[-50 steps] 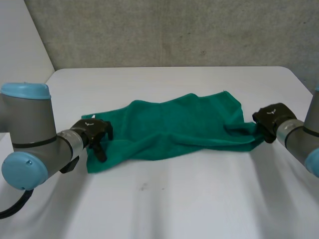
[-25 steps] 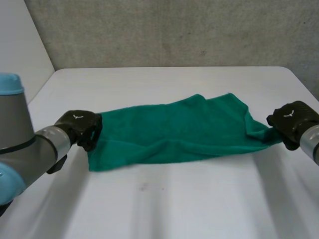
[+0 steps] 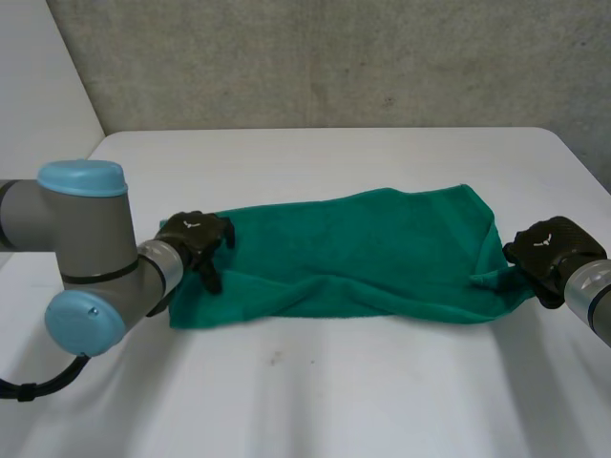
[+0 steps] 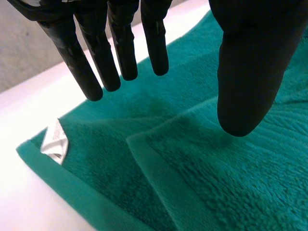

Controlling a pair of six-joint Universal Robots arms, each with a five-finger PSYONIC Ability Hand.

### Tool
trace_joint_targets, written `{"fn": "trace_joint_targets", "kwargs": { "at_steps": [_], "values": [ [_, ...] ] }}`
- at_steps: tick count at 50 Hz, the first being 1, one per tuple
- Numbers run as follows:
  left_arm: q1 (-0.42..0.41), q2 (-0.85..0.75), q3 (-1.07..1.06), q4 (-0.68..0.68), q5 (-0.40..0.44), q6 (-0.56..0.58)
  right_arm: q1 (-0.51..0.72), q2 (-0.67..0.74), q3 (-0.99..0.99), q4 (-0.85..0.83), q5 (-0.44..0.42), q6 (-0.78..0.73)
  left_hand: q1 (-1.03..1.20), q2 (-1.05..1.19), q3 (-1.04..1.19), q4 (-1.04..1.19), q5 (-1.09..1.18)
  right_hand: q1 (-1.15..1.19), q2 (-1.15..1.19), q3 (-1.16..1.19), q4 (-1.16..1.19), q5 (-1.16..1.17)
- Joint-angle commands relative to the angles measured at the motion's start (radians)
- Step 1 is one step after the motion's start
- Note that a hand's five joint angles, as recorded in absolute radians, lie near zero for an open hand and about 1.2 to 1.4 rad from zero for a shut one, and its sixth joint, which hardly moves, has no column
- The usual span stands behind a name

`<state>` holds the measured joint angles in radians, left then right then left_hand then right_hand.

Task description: Fold the towel.

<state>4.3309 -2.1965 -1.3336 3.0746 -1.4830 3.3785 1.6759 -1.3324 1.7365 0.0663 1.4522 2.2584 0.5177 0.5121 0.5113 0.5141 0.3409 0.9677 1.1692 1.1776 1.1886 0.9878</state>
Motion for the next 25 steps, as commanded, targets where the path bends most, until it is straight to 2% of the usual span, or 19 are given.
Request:
{"fn": "trace_joint_targets", "kwargs": {
  "at_steps": [1, 12, 15, 16, 19, 25],
  "values": [
    [0.0, -0.048, 0.037, -0.031, -0.002, 0.001, -0.002, 0.001, 0.011, -0.023, -0.001, 0.0, 0.177, 0.183, 0.184, 0.181, 0.179, 0.429, 0.227, 0.219, 0.208, 0.234],
    [0.0, -0.089, 0.045, -0.034, -0.013, 0.007, -0.005, 0.007, 0.018, -0.042, -0.003, 0.0, 0.25, 0.256, 0.257, 0.254, 0.253, 0.429, 0.227, 0.219, 0.208, 0.234],
    [0.0, -0.091, 0.041, -0.036, -0.013, 0.009, -0.004, 0.007, 0.017, -0.042, -0.003, 0.0, 0.417, 0.423, 0.424, 0.421, 0.42, 0.429, 0.227, 0.219, 0.208, 0.234],
    [0.0, -0.086, 0.037, -0.039, -0.013, 0.009, -0.004, 0.007, 0.015, -0.043, -0.003, 0.0, 0.592, 0.598, 0.599, 0.596, 0.595, 0.429, 0.227, 0.219, 0.208, 0.234],
    [-0.004, -0.072, 0.031, -0.042, -0.017, 0.009, -0.002, 0.005, 0.014, -0.054, -0.001, 0.0, 0.878, 0.883, 0.884, 0.881, 0.88, 0.429, 0.227, 0.219, 0.208, 0.234],
    [-0.01, 0.037, -0.009, -0.042, -0.065, 0.012, -0.001, 0.004, -0.006, -0.066, 0.01, 0.0, 0.879, 0.884, 0.885, 0.882, 0.881, 0.429, 0.227, 0.219, 0.208, 0.234]
  ]
}}
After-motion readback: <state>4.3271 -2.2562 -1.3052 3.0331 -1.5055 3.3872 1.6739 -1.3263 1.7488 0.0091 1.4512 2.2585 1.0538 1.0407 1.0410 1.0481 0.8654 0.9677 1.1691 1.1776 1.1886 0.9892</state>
